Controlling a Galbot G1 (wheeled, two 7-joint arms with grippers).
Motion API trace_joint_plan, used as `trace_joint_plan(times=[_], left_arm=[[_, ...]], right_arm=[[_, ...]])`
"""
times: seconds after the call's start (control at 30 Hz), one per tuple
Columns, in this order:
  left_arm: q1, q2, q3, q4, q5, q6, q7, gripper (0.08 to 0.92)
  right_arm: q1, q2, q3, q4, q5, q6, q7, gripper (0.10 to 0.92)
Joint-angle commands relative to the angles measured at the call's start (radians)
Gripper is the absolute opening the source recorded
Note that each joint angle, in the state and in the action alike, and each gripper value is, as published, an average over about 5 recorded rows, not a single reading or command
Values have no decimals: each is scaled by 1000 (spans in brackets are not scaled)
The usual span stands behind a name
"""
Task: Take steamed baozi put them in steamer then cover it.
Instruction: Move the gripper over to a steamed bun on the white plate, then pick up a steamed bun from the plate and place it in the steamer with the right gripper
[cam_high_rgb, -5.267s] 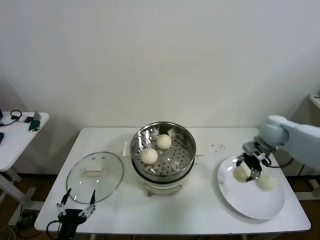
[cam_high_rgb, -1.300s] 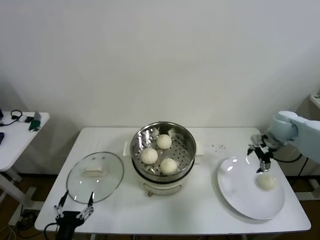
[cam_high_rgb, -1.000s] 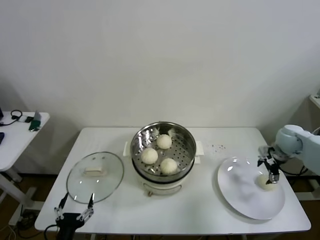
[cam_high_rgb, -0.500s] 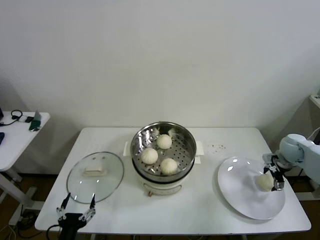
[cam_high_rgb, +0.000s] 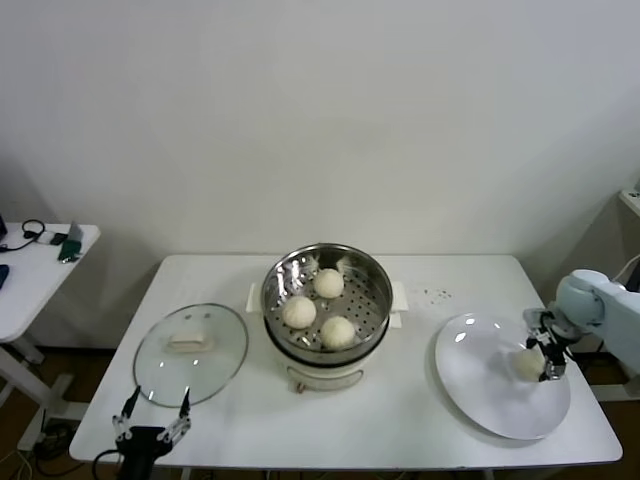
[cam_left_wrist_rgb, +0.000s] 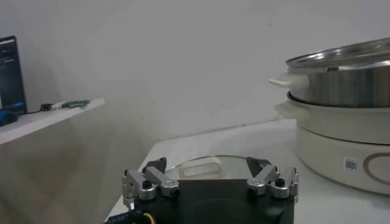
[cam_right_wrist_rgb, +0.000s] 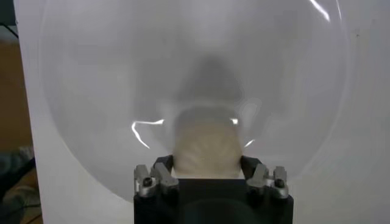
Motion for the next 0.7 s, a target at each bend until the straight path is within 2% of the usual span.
trace_joint_plan(times=[0.03, 0.17, 0.37, 0.7], left_arm=[[0, -1, 2, -1, 2, -1, 0, 823], [2, -1, 1, -1, 0, -3, 0, 823], [3, 1, 4, -5, -5, -4, 0, 823], [17, -11, 36, -13, -30, -22, -1, 823]], right_arm=[[-4, -1, 10, -7, 17, 2, -5, 697], [25, -8, -10, 0, 69, -9, -1, 680], [242, 6, -179, 26, 259, -56, 8, 670], [774, 217, -611, 70, 678, -149, 66, 672]])
